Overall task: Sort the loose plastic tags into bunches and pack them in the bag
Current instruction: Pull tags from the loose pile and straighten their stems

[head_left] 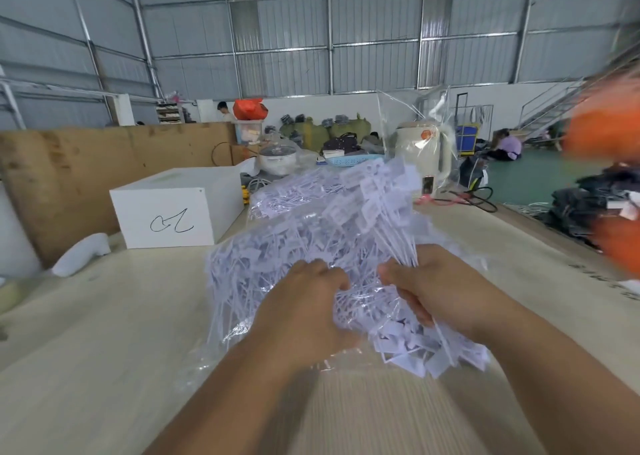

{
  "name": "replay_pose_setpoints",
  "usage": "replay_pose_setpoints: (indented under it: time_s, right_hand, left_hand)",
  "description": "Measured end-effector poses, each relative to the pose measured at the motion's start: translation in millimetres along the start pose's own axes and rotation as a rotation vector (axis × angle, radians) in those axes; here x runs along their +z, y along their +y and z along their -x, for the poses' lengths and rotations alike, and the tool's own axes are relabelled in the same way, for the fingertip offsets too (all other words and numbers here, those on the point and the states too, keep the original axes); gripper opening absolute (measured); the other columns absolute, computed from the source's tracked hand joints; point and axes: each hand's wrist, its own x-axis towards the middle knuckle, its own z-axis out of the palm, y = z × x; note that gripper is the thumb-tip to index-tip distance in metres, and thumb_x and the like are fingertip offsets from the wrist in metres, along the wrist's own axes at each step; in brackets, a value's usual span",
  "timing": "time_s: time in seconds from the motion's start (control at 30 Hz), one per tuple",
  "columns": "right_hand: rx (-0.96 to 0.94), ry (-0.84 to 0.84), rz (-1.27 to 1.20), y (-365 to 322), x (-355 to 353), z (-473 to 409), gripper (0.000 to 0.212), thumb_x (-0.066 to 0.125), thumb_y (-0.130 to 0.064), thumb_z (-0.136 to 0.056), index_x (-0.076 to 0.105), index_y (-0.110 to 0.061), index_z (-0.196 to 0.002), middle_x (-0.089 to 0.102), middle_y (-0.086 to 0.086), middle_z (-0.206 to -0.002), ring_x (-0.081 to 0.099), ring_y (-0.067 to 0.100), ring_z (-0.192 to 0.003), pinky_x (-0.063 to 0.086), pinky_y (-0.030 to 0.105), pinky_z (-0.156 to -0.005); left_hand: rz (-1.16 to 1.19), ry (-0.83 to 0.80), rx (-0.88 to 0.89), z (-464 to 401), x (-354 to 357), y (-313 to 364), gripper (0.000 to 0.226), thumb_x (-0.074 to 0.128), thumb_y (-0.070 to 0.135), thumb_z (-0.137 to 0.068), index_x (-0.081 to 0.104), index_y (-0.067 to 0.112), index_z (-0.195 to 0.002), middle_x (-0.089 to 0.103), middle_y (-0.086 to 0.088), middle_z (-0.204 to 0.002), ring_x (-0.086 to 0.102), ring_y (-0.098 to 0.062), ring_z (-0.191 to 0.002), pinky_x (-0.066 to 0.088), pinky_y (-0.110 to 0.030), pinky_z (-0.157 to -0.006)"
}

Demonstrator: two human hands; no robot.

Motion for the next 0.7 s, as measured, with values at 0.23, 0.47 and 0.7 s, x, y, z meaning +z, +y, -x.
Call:
replay_pose_setpoints:
  time_s: [0.23, 0.47, 0.7]
  right_hand:
    - [0.101, -0.422, -0.089, -1.3, -15.1, 3.7, 0.024, 0.07, -0.028, -0.084, 0.055, -0.017, -0.07, 0.045, 0.003, -0.057, 0.032, 0.014, -0.039, 0.03, 0.02, -0.04]
    - [0.292, -0.621, -0.041, 5.7, -25.2, 3.6, 0.025, 0.069, -0.03, -0.078, 0.066, -0.009, -0.091, 0.042, 0.0, -0.057, 0.031, 0.011, -0.037, 0.027, 0.017, -0.039]
    - [0.344, -0.556, 0.239, 16.3, -13.1, -0.3, 0.026, 0.069, -0.024, -0.086, 0.058, -0.023, -0.062, 0.048, -0.001, -0.058, 0.037, 0.01, -0.04, 0.029, 0.019, -0.04]
  left_hand:
    - [-0.036, 0.044, -0.096, -0.3, 13.3, -8.4, 0.015, 0.052, 0.029, -0.093, 0.065, 0.028, -0.101, 0.066, 0.008, -0.096, 0.062, -0.015, -0.09, 0.053, -0.032, -0.077]
    - [0.548, 0.48, -0.205, -5.3, -2.9, -26.4, 0.019, 0.059, 0.01, -0.094, 0.064, 0.024, -0.081, 0.065, 0.004, -0.069, 0.058, -0.008, -0.059, 0.042, -0.022, -0.055]
    - [0.86, 0.61, -0.204, -6.8, -10.6, -12.0, 0.021, 0.053, 0.02, -0.099, 0.065, 0.028, -0.082, 0.057, 0.011, -0.058, 0.049, -0.001, -0.052, 0.039, -0.009, -0.053]
